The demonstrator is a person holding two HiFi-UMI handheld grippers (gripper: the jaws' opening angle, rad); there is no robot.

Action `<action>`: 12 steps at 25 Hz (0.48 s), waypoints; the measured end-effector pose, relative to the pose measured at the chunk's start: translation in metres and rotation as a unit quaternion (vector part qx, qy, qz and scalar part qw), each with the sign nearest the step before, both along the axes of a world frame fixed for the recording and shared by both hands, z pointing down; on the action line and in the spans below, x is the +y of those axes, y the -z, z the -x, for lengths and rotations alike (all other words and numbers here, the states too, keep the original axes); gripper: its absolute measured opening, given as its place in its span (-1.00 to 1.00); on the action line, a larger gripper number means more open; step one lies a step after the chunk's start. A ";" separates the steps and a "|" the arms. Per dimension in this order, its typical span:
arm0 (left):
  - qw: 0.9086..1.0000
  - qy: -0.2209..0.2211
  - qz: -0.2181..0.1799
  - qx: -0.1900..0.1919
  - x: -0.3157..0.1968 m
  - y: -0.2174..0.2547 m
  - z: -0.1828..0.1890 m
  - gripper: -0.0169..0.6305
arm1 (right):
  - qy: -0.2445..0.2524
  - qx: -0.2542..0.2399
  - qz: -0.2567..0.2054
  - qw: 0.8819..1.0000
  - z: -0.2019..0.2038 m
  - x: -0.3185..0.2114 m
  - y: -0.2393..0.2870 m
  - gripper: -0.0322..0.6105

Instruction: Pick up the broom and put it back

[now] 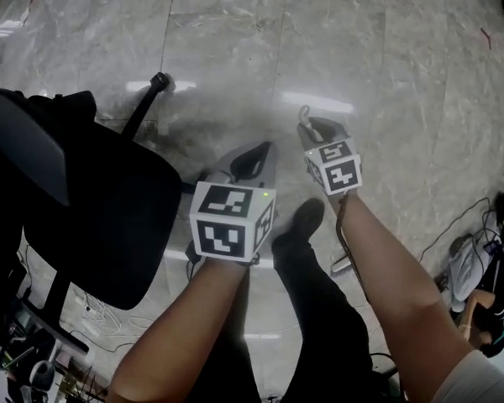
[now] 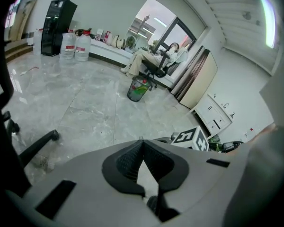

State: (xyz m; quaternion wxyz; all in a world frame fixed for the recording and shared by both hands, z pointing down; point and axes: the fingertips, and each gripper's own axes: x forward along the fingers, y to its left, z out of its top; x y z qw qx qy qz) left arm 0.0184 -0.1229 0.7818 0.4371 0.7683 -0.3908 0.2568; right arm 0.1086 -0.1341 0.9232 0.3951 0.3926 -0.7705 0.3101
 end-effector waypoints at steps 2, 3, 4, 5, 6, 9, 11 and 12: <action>1.000 -0.004 -0.023 0.006 -0.009 0.059 0.002 -0.92 | 0.006 -0.013 -0.029 0.999 0.006 -0.003 0.072 -0.64; 0.999 -0.008 -0.035 0.008 -0.011 0.087 0.004 -0.92 | 0.013 -0.019 -0.043 0.999 0.011 -0.002 0.108 -0.64; 0.999 -0.012 -0.045 0.009 -0.012 0.116 0.008 -0.92 | 0.021 -0.024 -0.056 0.998 0.018 0.003 0.144 -0.64; 0.998 -0.016 -0.053 0.009 -0.011 0.144 0.012 -0.92 | 0.030 -0.028 -0.066 0.997 0.024 0.010 0.180 -0.64; 0.998 -0.020 -0.061 0.009 -0.011 0.172 0.019 -0.92 | 0.040 -0.030 -0.076 0.996 0.030 0.018 0.214 -0.64; 0.996 -0.027 -0.082 0.004 -0.004 0.256 0.043 -0.92 | 0.056 -0.023 -0.100 0.993 0.043 0.042 0.313 -0.64; 0.995 -0.031 -0.095 -0.001 0.007 0.309 0.060 -0.92 | 0.055 -0.019 -0.113 0.992 0.049 0.062 0.374 -0.64; 0.994 -0.033 -0.103 -0.005 0.014 0.336 0.067 -0.92 | 0.056 -0.018 -0.120 0.991 0.052 0.073 0.403 -0.64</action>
